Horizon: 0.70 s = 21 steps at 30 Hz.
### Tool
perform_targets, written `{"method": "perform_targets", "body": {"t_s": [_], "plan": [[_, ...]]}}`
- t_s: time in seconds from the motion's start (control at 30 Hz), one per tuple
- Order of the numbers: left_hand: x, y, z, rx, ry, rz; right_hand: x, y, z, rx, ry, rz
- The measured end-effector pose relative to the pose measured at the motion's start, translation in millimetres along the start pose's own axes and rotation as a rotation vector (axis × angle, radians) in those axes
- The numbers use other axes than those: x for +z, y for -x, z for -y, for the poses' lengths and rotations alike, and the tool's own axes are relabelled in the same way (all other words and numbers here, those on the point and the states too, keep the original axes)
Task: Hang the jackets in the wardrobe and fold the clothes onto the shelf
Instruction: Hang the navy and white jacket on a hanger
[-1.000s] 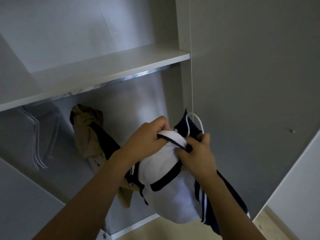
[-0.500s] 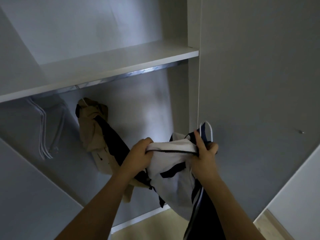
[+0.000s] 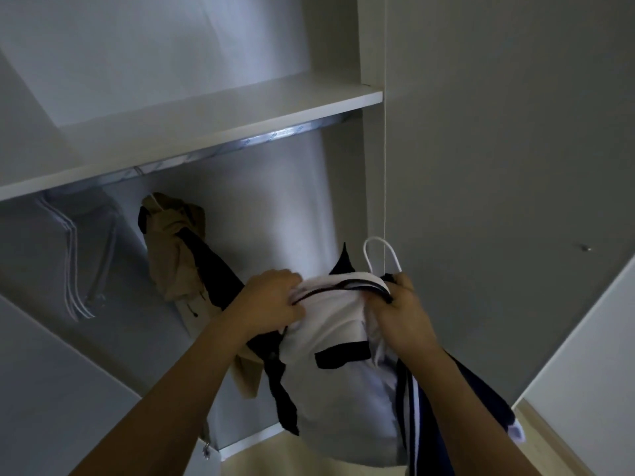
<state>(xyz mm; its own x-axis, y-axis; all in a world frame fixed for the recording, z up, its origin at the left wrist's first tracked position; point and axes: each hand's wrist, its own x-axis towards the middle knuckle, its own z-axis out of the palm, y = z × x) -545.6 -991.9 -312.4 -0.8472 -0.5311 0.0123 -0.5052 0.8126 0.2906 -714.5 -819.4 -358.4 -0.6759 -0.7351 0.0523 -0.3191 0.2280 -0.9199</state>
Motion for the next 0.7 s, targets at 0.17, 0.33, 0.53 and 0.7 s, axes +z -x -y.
{"method": "perform_targets", "body": {"t_s": [0.17, 0.33, 0.53, 0.7], "plan": [[25.4, 6.9, 8.2, -0.069, 0.195, 0.049, 1.1, -0.1, -7.1, -0.226, 0.087, 0.185], [5.6, -5.6, -23.3, 0.165, 0.071, -0.031, -5.7, -3.1, -3.7, -0.176, 0.255, 0.362], [-9.3, -5.6, -18.4, 0.041, 0.192, -0.176, -3.3, -8.9, -16.5, -0.07, 0.131, 0.201], [0.6, -2.6, -23.6, 0.069, 0.152, -0.214, 0.9, -8.9, -14.5, -0.212, 0.104, 0.185]]}}
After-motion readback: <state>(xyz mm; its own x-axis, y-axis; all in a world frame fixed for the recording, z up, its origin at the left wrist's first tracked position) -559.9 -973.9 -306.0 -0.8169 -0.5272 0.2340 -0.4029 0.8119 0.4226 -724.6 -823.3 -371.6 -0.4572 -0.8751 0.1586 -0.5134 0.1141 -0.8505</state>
